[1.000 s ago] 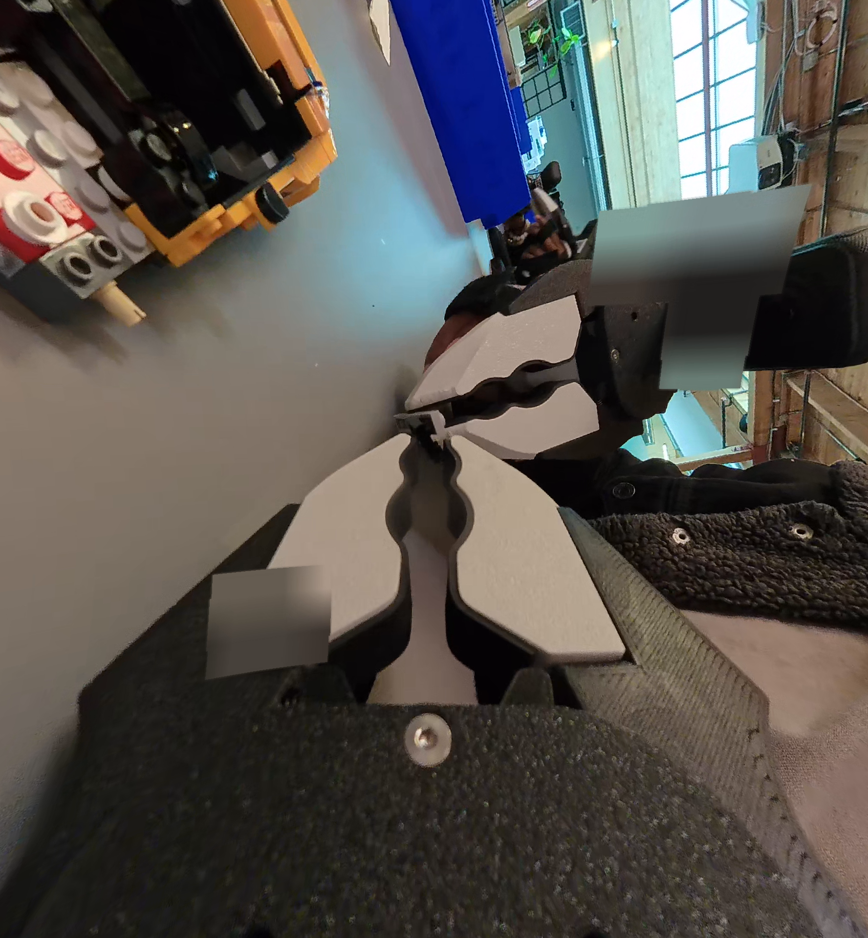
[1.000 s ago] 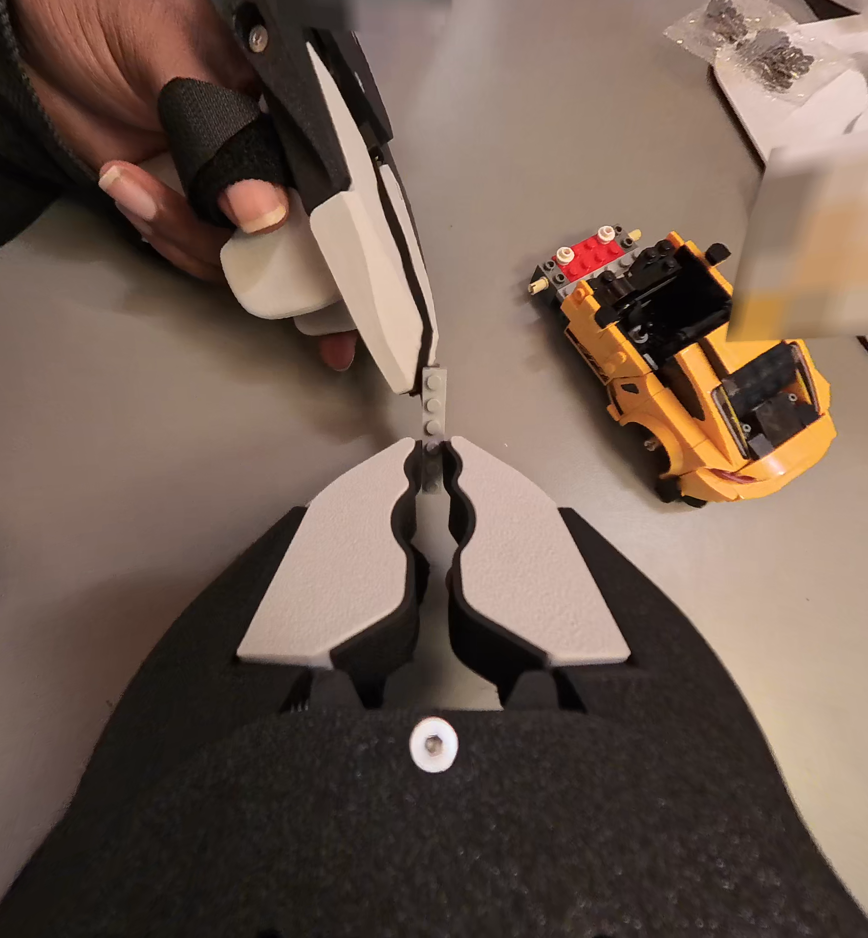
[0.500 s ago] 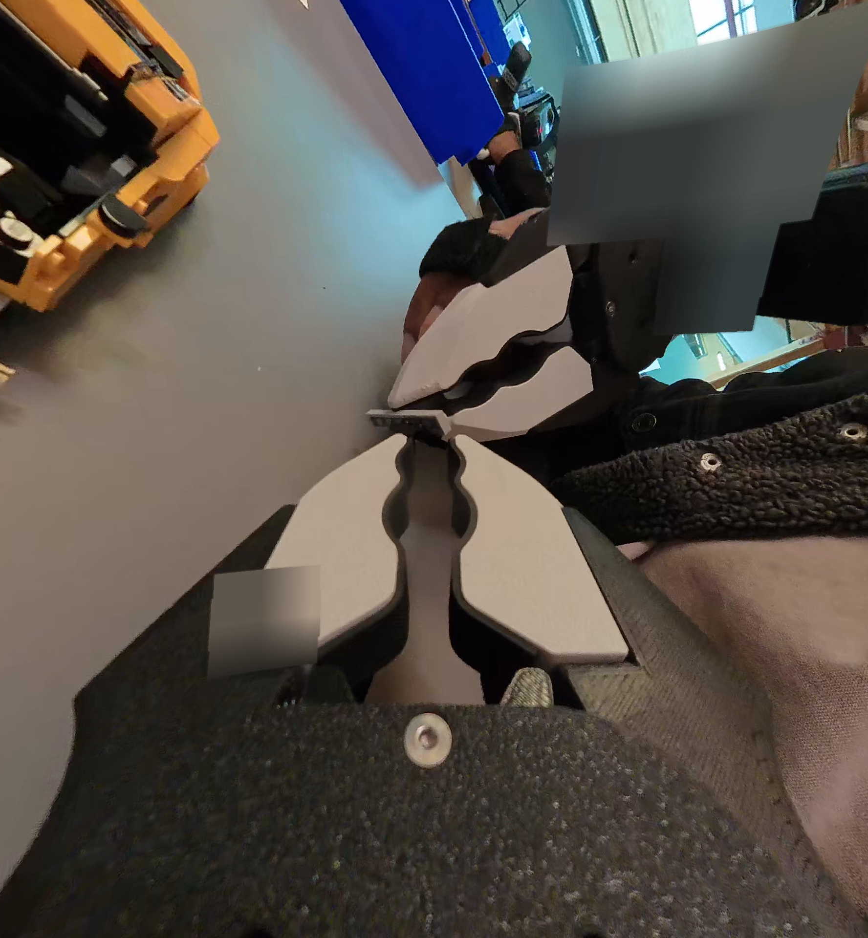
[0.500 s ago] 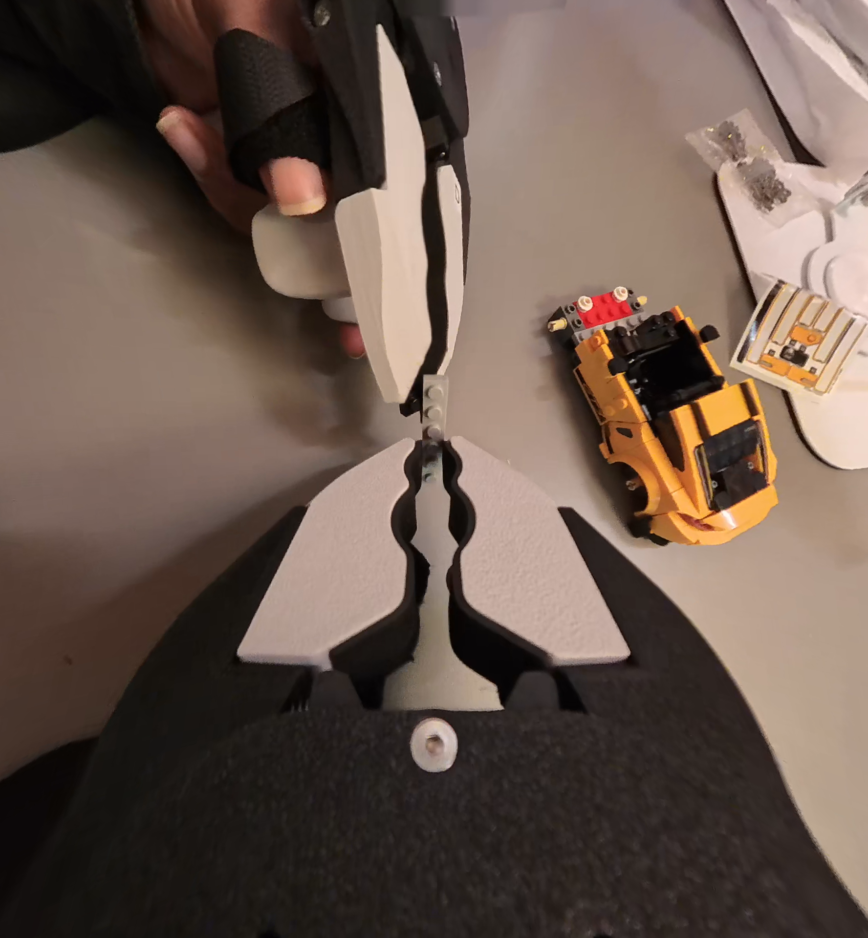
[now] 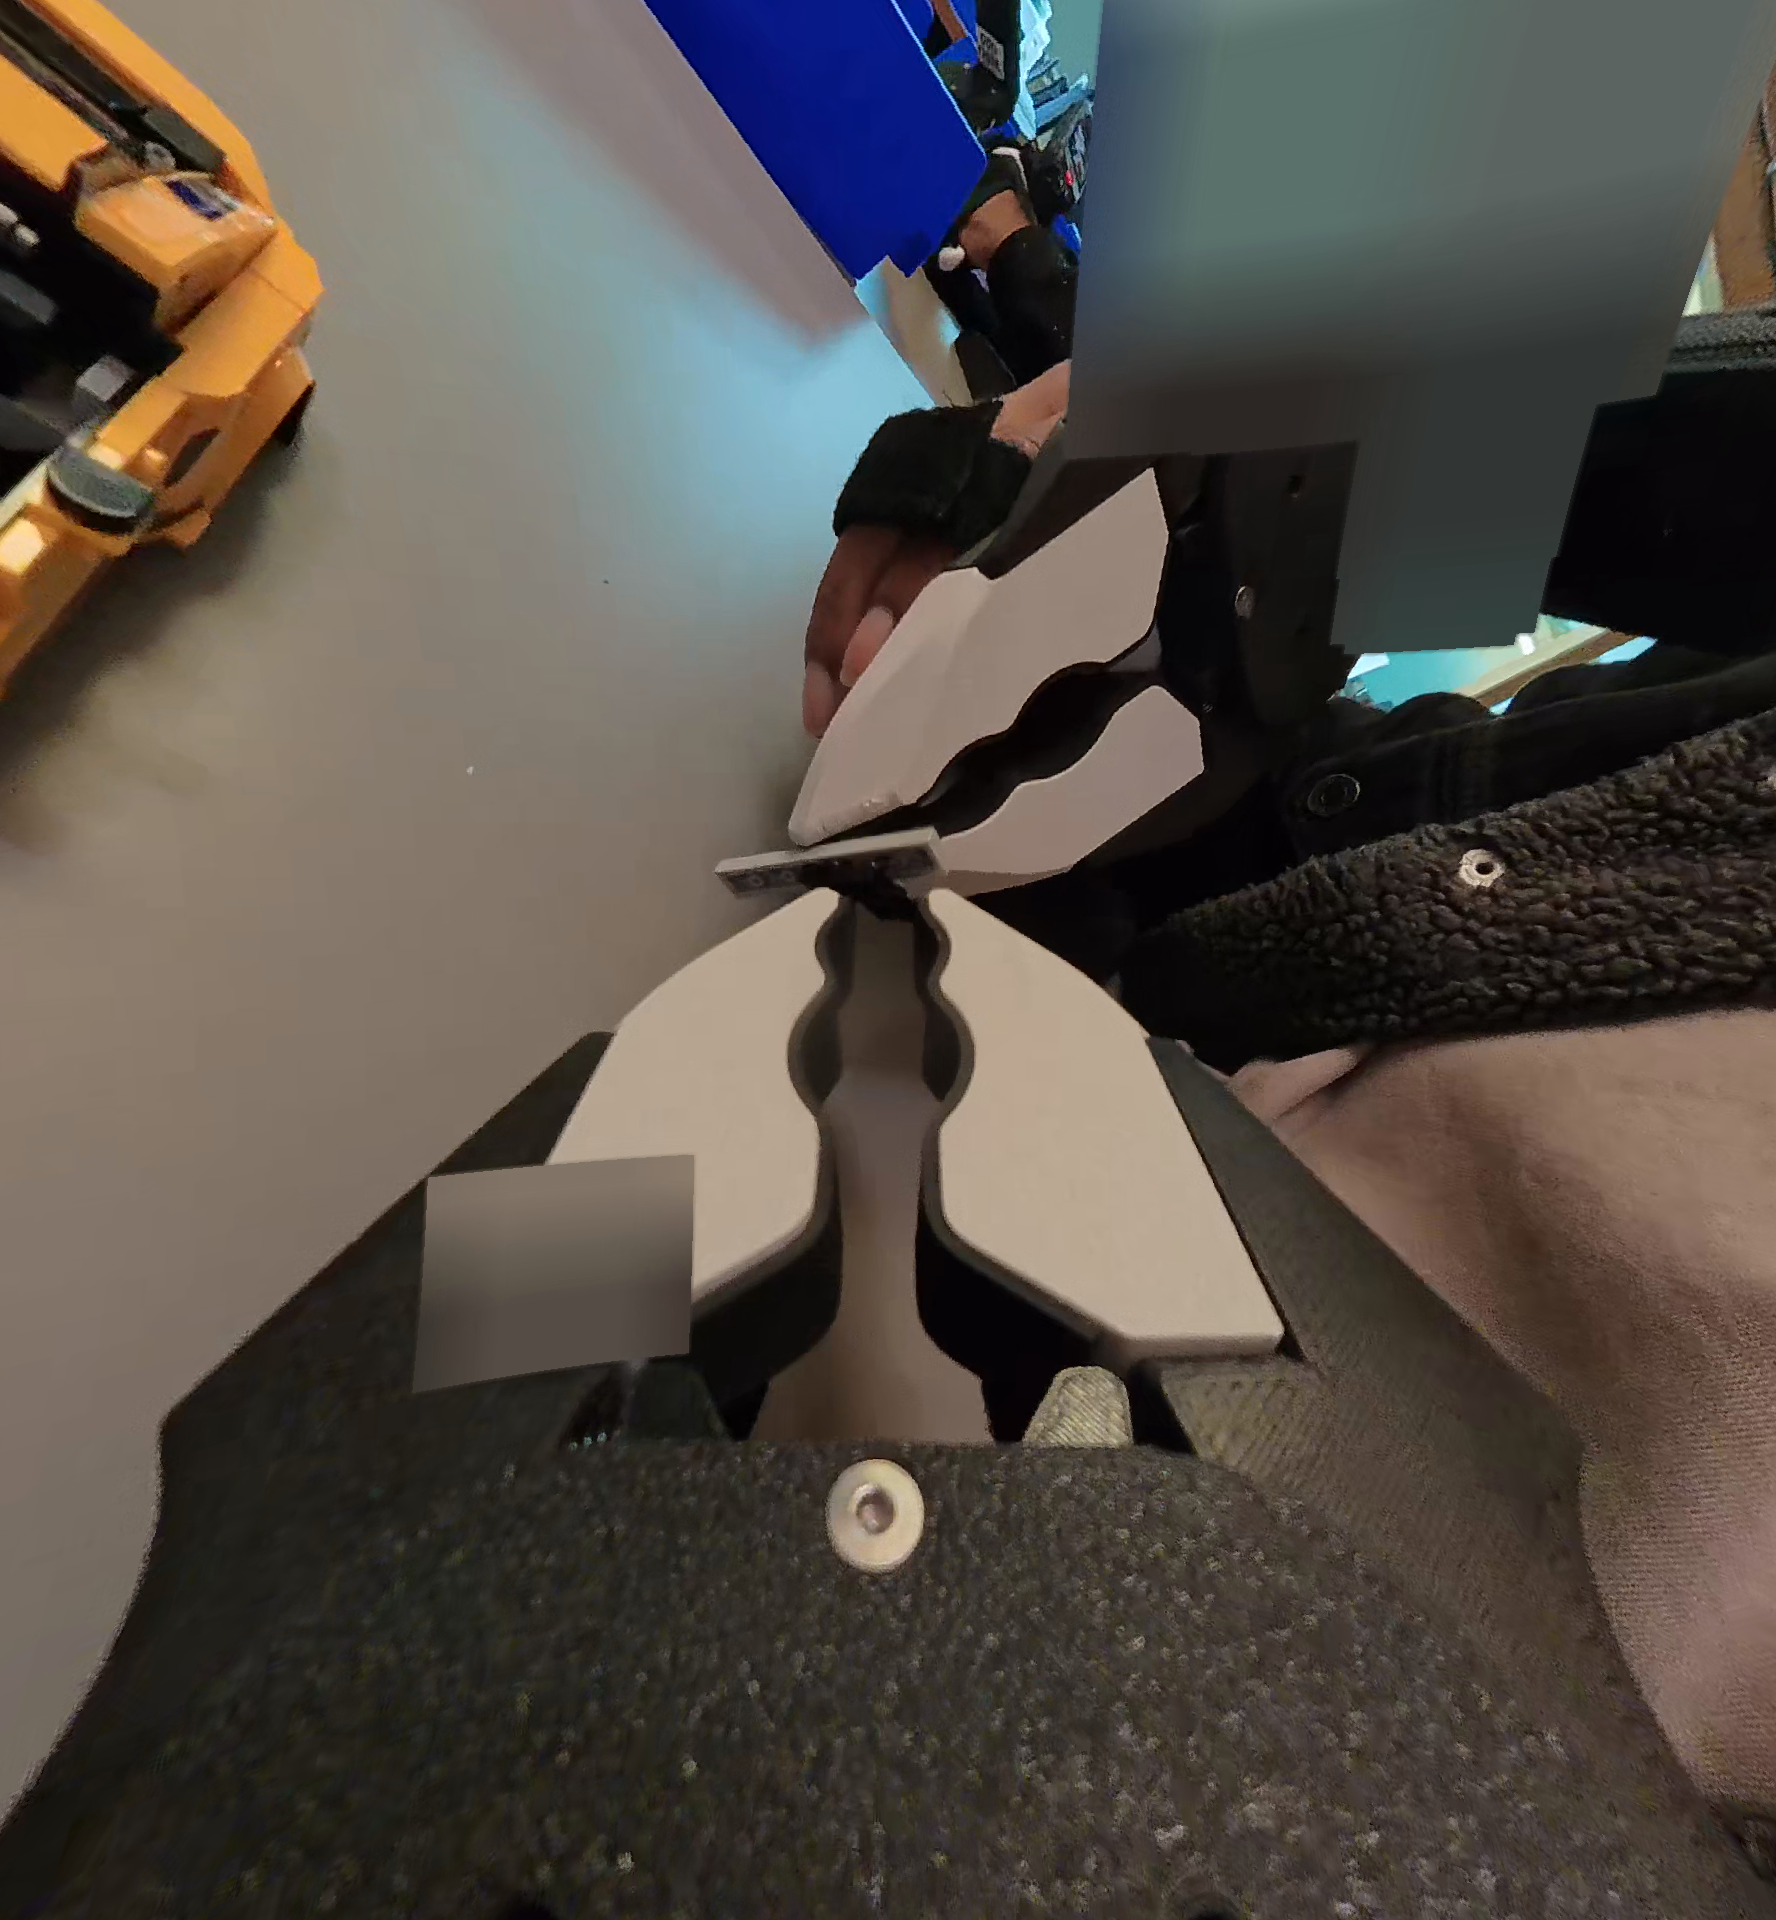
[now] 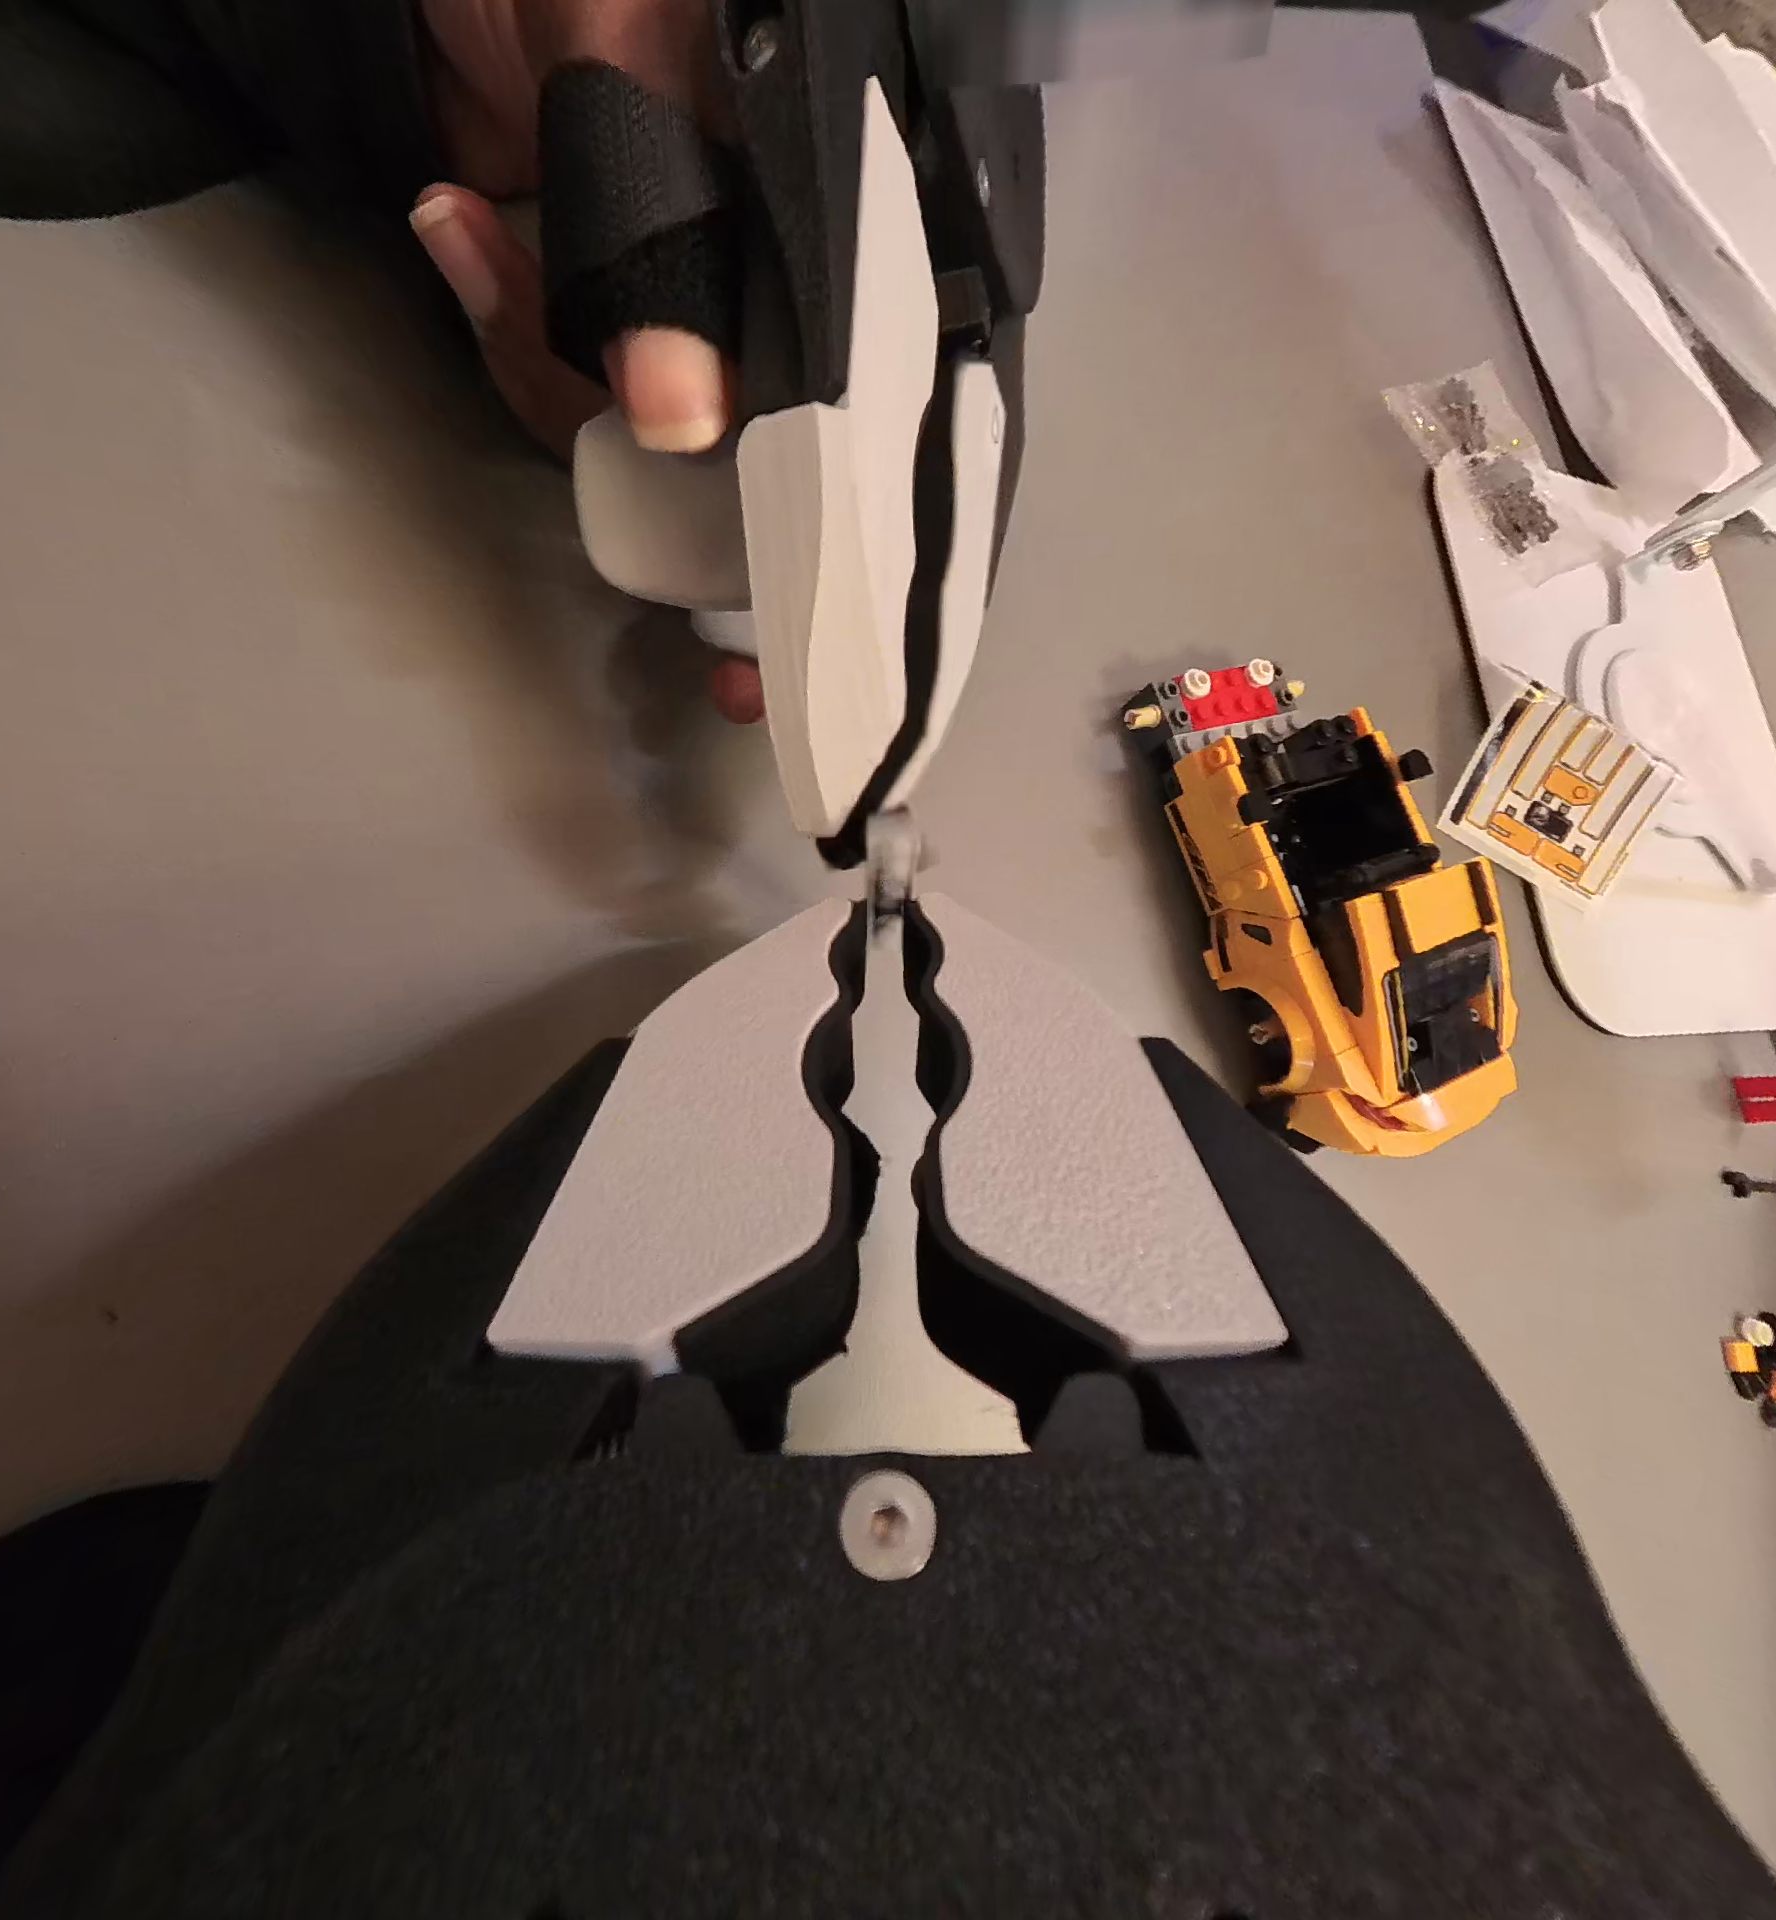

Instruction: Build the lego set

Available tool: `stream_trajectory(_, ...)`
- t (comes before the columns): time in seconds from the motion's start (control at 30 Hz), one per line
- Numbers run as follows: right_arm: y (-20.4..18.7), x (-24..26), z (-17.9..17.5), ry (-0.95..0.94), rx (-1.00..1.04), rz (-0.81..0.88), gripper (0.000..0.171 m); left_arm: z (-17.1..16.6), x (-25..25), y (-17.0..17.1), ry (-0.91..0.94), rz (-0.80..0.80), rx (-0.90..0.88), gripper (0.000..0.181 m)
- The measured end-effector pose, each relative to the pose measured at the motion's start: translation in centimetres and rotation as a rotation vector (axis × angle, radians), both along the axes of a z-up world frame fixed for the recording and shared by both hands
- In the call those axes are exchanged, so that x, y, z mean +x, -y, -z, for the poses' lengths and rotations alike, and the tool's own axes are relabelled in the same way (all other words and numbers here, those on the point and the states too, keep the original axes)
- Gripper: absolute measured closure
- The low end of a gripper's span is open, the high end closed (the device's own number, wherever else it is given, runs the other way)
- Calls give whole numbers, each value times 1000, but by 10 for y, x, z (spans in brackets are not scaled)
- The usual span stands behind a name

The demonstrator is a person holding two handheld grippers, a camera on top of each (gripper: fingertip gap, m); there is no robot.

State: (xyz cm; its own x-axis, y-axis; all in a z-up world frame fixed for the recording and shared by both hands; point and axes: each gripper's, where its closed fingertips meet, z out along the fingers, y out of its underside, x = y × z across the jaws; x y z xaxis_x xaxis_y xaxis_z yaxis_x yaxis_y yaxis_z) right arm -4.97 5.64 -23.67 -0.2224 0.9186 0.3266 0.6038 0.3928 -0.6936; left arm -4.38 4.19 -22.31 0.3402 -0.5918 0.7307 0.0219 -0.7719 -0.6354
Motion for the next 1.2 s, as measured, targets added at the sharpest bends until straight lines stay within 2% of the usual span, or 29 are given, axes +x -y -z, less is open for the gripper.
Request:
stream_trajectory(0.03,1,0,-1,-13,-3,-7,166,-2,1,1,0,7,22,181)
stream_trajectory(0.23,2,1,3,-7,11,-16,166,3,1,4,-76,32,72,181)
stream_trajectory(0.47,-6,10,10,55,6,15,167,4,-36,-5,-252,1,146,181)
stream_trajectory(0.63,-5,12,9,51,1,28,167,3,-46,19,-365,94,228,172)
stream_trajectory(0.83,-6,13,7,36,9,43,167,37,-35,57,-652,240,269,161)
stream_trajectory(0.97,-5,14,4,18,10,49,167,50,-35,58,-806,225,330,157)
stream_trajectory(1.13,-1,18,1,-4,0,44,167,51,-33,53,-867,221,374,164)
stream_trajectory(1.2,4,19,0,-17,-19,31,167,51,-29,55,-839,231,352,164)
